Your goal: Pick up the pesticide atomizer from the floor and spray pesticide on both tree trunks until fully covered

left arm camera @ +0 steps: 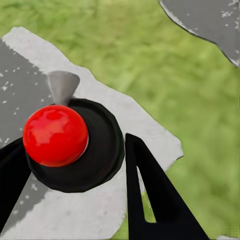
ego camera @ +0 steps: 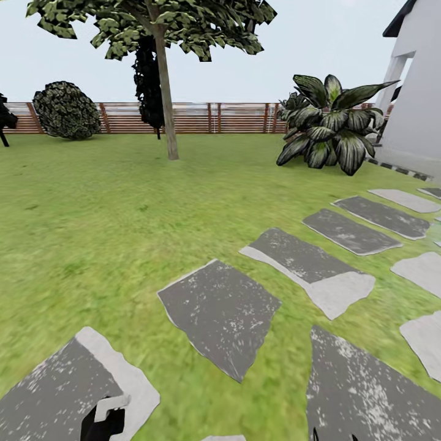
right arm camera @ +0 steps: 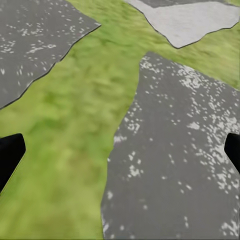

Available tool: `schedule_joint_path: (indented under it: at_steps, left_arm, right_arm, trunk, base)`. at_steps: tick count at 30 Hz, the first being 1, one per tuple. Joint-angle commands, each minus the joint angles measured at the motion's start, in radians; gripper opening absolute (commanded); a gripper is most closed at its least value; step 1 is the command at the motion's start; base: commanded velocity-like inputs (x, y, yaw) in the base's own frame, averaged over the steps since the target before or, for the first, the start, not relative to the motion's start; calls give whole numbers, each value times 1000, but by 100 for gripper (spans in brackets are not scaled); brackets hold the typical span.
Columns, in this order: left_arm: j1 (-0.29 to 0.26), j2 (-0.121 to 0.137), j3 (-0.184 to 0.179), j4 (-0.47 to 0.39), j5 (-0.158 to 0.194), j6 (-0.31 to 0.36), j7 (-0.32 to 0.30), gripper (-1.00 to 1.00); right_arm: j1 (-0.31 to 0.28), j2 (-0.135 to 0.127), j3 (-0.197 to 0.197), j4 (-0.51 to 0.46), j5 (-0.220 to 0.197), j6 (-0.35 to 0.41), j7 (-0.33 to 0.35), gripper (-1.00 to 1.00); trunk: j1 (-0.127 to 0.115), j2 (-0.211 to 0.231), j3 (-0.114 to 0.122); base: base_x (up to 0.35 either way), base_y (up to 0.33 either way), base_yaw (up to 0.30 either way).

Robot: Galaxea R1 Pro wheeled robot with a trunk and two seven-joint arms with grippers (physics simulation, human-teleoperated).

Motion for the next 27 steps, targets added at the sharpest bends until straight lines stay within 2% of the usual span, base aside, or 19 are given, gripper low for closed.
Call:
schedule_joint_path:
  at_steps: [1, 27]
  left_arm:
    - [-1, 0, 0, 1, 2, -3, 1, -100]
    - [0, 0, 0, 1, 2, -5, 1, -100]
  right_arm:
    - [-1, 0, 0, 1, 1, -2, -2, 100]
    - [-1, 0, 0, 1, 1, -2, -2, 100]
  trunk:
    - [0, 0, -1]
    - [0, 0, -1]
  base:
    - [339, 0, 0]
    - [339, 0, 0]
